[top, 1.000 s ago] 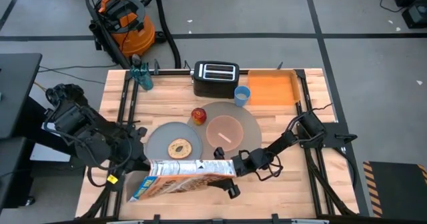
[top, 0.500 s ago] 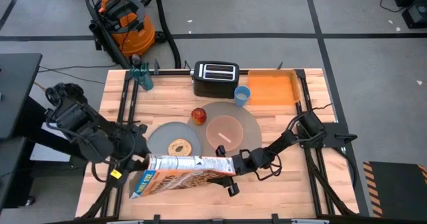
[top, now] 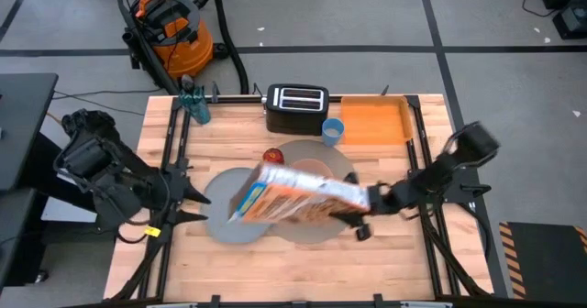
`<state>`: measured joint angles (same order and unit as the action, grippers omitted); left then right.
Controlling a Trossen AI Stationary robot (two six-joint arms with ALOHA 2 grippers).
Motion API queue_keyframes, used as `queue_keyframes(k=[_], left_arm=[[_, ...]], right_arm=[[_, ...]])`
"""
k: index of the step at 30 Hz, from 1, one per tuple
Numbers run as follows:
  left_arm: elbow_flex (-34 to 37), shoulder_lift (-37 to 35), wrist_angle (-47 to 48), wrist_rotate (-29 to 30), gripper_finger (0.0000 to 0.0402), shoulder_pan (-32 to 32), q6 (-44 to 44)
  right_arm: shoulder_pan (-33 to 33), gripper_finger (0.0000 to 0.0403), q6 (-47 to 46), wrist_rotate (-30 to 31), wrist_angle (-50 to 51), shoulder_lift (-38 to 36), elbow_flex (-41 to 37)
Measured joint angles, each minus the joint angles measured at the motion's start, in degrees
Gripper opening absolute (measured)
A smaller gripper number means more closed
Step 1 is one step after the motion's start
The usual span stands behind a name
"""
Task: Arrange a breakfast setting
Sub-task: Pour the cereal from the cereal box into the orange bowl
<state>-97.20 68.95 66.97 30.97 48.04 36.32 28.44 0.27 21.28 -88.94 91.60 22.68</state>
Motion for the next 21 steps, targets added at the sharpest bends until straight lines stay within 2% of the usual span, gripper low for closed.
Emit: queue_keyframes(k=[4, 8, 16, 21], left_arm=[[3.8, 0.0, 0.7, 4.0, 0.0173, 0.1, 0.2], [8.8, 0.0, 0.6, 6.7, 0.0173, -0.3, 2.5], [21.4, 0.0, -0.1, 8.0, 0.0173, -4.2, 10.7], [28.3, 0.0, -4.2, 7.8, 0.0173, -6.8, 12.5]], right_arm=[[0.8, 0.0213, 0.2, 3.3, 4.3, -13.1, -9.5], [0.8, 0.0213, 0.4, 5.1, 13.5, -25.3, -14.6], [0.6, 0.0213, 1.2, 6.1, 44.4, -49.5, -14.3], [0.6, 0.0213, 0.0, 5.4, 61.8, -64.6, -14.2]])
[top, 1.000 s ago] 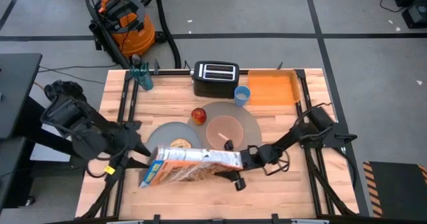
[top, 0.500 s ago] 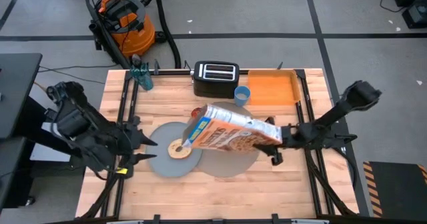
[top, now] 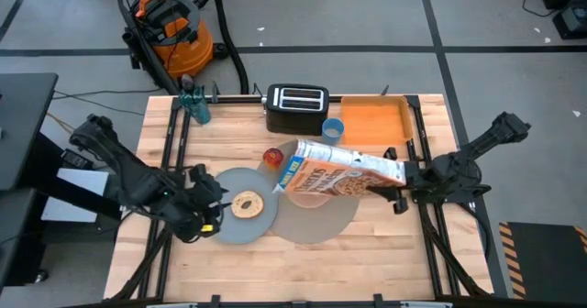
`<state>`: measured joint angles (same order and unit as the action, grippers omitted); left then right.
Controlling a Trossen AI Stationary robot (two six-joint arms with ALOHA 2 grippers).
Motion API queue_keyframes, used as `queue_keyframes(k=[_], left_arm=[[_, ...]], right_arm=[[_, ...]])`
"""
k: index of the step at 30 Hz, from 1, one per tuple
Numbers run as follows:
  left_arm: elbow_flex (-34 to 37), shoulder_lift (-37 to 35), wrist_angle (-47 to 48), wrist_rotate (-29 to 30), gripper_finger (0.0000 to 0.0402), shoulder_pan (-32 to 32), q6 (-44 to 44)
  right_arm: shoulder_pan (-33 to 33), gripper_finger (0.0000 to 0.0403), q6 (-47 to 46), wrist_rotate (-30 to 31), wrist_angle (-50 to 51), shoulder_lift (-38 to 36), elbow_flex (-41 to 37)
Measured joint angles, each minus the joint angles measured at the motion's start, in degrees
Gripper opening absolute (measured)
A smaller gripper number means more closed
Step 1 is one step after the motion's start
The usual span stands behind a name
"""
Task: Arrange a breakfast setting
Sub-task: Pour the cereal from the cereal box into the orange bowl
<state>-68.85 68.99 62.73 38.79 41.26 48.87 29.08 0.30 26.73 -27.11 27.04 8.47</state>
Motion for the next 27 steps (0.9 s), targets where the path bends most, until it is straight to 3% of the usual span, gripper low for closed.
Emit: queue_keyframes(k=[6, 12, 20, 27], left_arm=[[4.1, 0.0, -5.6, -0.2, 0.0173, -1.3, -0.4], [4.6, 0.0, -7.3, 0.0, 0.0173, -2.9, -0.6], [4.6, 0.0, -9.6, 1.6, 0.0173, -3.6, -3.5], [4.6, 0.0, -9.5, 2.6, 0.0173, -3.6, -3.5]], right_arm=[[0.0, 0.0213, -3.3, -1.3, 21.0, -14.9, 0.9], [0.0, 0.0213, -4.4, -1.3, 38.9, -20.3, 9.4], [0.0, 0.0213, -8.2, -0.9, 60.5, -17.0, 21.5], [-0.2, 0.0213, -8.3, 0.5, 70.4, -4.7, 31.7]])
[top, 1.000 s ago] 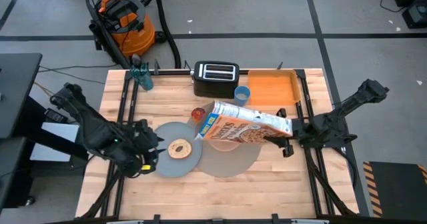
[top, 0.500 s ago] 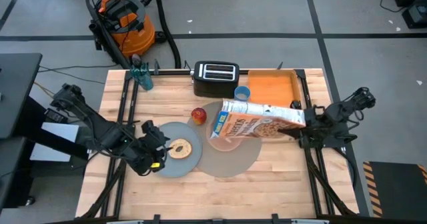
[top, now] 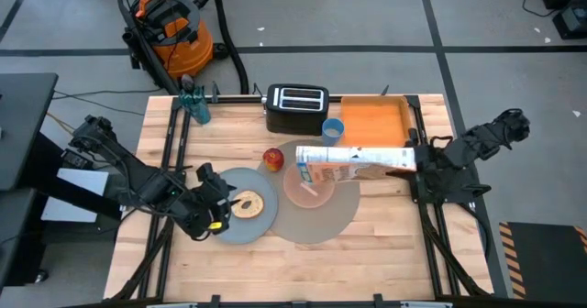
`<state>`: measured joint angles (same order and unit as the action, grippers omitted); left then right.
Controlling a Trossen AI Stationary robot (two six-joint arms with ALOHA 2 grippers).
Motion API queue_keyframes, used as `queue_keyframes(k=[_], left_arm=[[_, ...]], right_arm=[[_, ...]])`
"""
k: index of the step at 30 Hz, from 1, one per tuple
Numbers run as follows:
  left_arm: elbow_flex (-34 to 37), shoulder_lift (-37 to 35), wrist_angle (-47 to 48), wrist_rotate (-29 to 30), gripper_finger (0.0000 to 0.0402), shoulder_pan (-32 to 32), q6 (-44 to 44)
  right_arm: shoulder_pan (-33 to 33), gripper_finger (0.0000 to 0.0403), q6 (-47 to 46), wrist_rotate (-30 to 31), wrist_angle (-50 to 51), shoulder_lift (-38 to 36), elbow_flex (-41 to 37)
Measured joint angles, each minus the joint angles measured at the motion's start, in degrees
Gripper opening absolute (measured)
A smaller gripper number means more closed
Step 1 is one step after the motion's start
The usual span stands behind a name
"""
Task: Arrange a breakfast setting
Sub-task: Pour the cereal from the cereal box into the orange bowl
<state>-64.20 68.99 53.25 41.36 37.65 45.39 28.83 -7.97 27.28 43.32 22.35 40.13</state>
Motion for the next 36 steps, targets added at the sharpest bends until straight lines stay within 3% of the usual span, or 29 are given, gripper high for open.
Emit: queue_keyframes(k=[10, 26, 36], left_arm=[[0.0, 0.0, -0.1, 0.2, 0.0173, 0.0, 0.5], [0.0, 0.4, 0.2, -1.5, 0.0173, -0.3, 4.3], [0.0, 0.4, 0.3, -0.8, 0.0173, -1.2, 3.4]], right_arm=[[-2.4, 0.0213, 0.4, -2.1, 7.6, 15.0, 11.1], [-2.6, 0.0213, 4.6, -3.5, 15.3, 25.0, 21.6], [-6.2, 0.0213, 6.5, -6.9, 19.2, 31.6, 27.8]])
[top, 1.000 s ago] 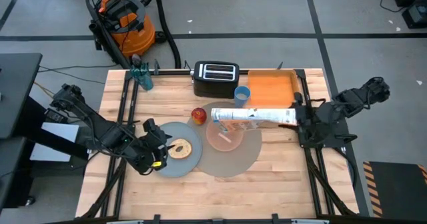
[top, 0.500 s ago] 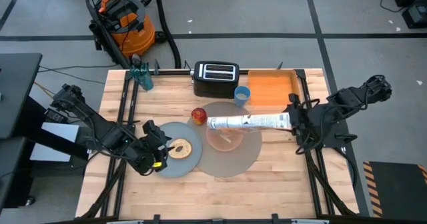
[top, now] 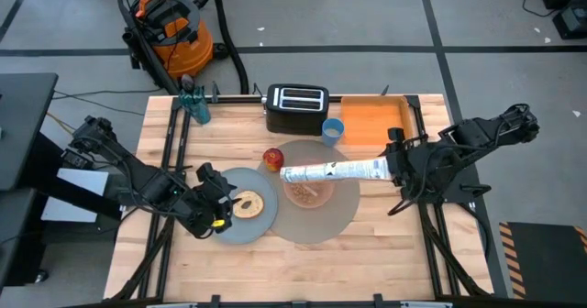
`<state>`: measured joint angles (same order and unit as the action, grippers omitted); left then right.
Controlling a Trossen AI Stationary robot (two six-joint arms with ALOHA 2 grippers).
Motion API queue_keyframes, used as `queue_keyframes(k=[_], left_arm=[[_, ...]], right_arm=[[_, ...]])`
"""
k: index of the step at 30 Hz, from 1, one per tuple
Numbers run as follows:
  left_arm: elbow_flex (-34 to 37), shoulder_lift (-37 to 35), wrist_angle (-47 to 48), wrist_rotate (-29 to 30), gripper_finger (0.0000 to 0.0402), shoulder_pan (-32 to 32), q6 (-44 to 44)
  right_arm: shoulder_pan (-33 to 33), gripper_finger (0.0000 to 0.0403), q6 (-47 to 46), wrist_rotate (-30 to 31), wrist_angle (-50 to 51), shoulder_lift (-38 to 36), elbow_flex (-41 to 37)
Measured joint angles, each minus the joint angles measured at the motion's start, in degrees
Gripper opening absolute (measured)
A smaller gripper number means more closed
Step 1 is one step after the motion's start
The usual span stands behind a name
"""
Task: Arrange a breakfast setting
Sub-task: Pour the cereal from the cereal box into the orange bowl
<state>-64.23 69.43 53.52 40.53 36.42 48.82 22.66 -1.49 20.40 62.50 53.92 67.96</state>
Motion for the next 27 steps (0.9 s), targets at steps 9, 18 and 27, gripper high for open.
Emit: queue_keyframes(k=[9, 18, 27], left_arm=[[0.0, 0.0, 0.0, 0.4, 0.0173, 0.2, -0.4], [0.0, 0.0, 0.1, 0.4, 0.0173, 0.2, -0.6], [0.0, 0.0, 0.3, 0.5, 0.0173, 0.1, -0.6]], right_arm=[[-2.3, 0.0213, 0.3, -3.3, -0.1, 2.5, 1.2], [-5.7, 0.0213, 1.5, -3.7, -0.4, 3.4, 2.9], [-7.1, 0.0213, 3.2, -8.2, -0.2, 7.2, 5.2]])
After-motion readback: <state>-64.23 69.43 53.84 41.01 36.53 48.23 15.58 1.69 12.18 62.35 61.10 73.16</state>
